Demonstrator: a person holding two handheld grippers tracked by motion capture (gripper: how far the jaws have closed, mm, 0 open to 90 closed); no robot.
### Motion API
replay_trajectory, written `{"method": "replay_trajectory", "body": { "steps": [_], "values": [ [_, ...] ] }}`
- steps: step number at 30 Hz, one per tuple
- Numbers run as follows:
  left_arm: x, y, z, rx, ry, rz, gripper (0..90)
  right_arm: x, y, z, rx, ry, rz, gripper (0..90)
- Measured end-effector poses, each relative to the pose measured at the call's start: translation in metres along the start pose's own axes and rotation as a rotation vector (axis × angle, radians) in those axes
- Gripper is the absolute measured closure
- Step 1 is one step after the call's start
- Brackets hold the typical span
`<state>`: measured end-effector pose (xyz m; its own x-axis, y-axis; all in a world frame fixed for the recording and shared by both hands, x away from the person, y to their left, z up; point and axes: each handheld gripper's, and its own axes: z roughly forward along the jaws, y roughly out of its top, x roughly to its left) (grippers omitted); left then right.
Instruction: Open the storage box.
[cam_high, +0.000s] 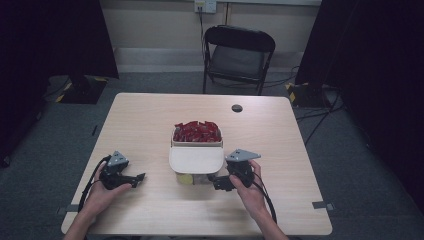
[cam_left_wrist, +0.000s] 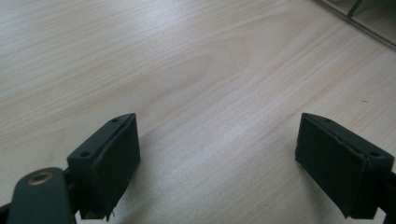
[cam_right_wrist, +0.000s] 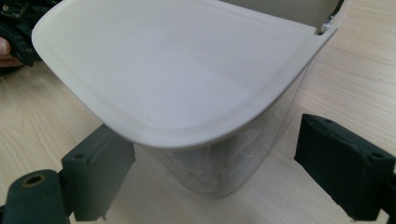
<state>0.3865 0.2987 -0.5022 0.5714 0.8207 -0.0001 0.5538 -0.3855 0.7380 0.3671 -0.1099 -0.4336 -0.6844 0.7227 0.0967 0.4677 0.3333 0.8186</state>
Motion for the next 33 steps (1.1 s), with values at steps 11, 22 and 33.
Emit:
{"method": "replay_trajectory", "body": {
  "steps": [11,22,33],
  "values": [
    [0.000,0.000,0.000,0.000,-0.002,-0.002,13.4,0.000,0.004,-0.004,-0.020,-0.002,0.007,11.7],
    [0.000,0.000,0.000,-0.001,-0.002,-0.002,13.4,-0.002,0.007,-0.006,-0.026,-0.001,0.009,12.0],
    [0.000,0.000,0.000,0.000,0.000,0.000,13.3,-0.003,0.012,-0.007,-0.041,-0.004,0.019,12.4]
  ]
}}
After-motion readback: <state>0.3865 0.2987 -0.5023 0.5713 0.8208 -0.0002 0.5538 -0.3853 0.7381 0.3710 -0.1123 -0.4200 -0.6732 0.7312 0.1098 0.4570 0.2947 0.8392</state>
